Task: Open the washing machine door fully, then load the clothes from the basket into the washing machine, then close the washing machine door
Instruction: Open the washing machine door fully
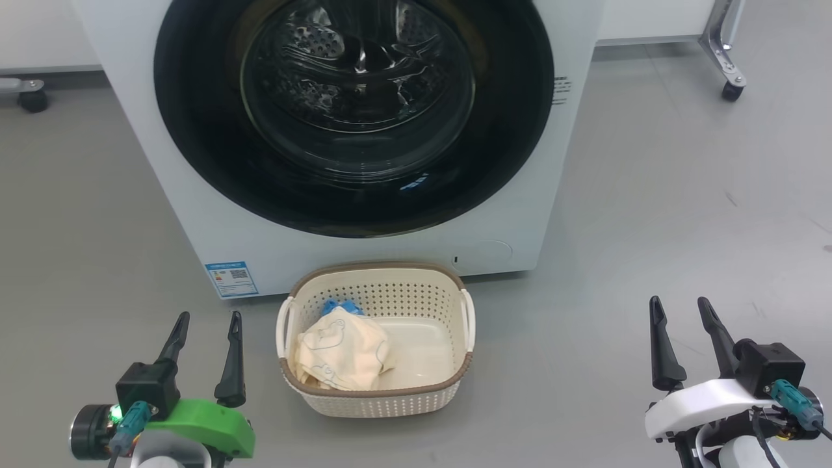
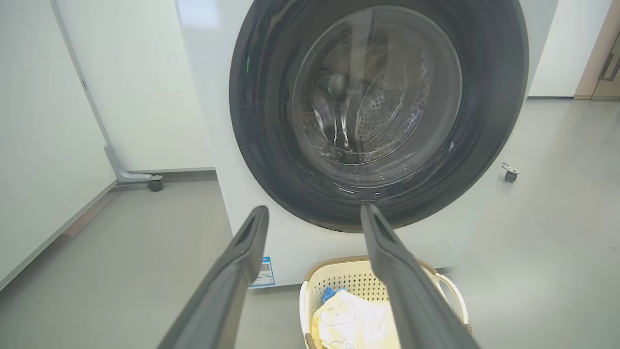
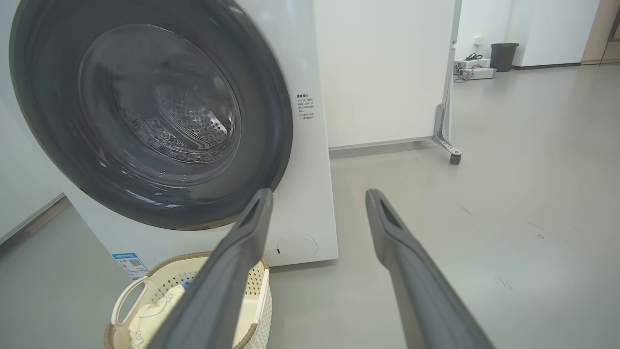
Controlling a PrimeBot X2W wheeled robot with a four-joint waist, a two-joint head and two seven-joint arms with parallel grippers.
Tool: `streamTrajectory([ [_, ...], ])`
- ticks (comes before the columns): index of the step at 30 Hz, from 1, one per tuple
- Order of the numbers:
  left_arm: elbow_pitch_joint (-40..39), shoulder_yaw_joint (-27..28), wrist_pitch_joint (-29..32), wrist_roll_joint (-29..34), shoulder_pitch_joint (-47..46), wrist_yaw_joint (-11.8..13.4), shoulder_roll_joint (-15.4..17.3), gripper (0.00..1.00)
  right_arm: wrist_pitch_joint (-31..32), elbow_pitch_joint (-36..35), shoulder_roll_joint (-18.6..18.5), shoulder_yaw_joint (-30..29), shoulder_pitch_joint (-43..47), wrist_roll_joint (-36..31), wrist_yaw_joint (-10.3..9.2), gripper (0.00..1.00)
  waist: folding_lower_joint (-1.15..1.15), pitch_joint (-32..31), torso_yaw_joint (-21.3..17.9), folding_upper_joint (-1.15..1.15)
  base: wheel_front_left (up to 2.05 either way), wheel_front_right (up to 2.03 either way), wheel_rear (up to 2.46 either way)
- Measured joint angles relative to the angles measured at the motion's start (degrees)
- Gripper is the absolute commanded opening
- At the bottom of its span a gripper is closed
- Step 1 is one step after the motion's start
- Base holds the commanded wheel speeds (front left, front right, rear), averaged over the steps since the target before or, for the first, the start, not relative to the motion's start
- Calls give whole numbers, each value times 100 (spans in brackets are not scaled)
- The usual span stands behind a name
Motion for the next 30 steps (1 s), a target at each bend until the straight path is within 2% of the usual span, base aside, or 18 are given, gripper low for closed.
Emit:
streamTrajectory([
  [18, -63, 45, 0, 56, -20, -73, -48, 100, 0, 0, 32, -104, 0, -41, 42, 100, 0, 49, -18, 0, 92, 92, -184],
  [30, -58, 93, 0, 74, -20, -85, -69, 100, 0, 3, 42, -138, -1, -52, 76, 100, 0, 85, 3, 0, 68, 68, -135],
])
